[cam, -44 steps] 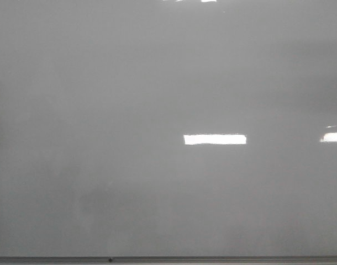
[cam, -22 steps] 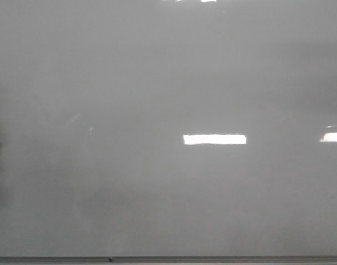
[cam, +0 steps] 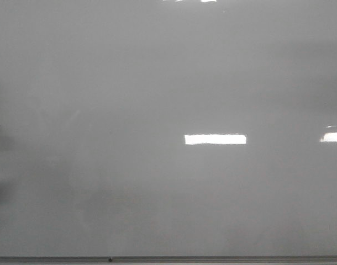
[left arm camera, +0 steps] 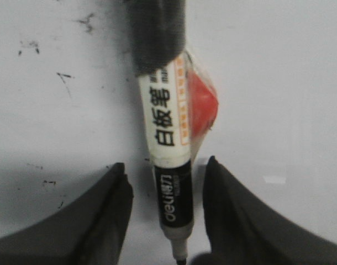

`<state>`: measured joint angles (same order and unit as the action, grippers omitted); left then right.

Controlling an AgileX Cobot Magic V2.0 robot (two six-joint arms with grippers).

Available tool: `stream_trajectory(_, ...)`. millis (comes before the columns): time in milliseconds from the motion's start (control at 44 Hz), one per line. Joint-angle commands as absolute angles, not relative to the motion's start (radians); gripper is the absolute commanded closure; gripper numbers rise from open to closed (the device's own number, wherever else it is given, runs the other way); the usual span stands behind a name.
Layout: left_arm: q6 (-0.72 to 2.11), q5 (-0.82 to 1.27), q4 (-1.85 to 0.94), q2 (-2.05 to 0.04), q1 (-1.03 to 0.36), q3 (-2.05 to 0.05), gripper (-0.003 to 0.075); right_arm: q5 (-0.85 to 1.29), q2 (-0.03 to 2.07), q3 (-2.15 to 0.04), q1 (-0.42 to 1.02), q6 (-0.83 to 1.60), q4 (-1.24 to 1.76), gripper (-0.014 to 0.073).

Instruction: Write number 8 on whiteboard

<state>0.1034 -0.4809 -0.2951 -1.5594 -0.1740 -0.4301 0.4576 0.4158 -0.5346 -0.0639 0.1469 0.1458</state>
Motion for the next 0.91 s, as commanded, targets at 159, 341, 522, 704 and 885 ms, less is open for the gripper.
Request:
stream_trajectory(159, 0.092, -0.557, -0.303, -1.533, -0.181, -0.453, 0.068, 0.391, 0.429, -0.573, -0.068, 0.147, 0.154, 0.0053)
stream_trajectory(341, 0.092, -0.49, -0.271, -1.493, -0.192, -0.453, 0.0713, 0.391, 0.429, -0.573, -0.068, 0.147, 0.154, 0.0053)
stream_trajectory(522, 0.095, -0.045, -0.244, -1.367, -0.203, -0.542, 0.0713, 0.402, 0.429, -0.573, -0.068, 0.147, 0.154, 0.0053)
stream_trajectory(704, 0.235, 0.593, -0.183, -1.338, -0.241, -0.816, 0.0713, 0.473, 0.444, -0.589, -0.066, 0.147, 0.165, 0.0053)
stream_trajectory(885, 0.631, 0.897, -0.331, -1.338, -0.337, -1.007, 0.0739, 0.605, 0.542, -0.662, -0.007, 0.164, 0.183, 0.0053)
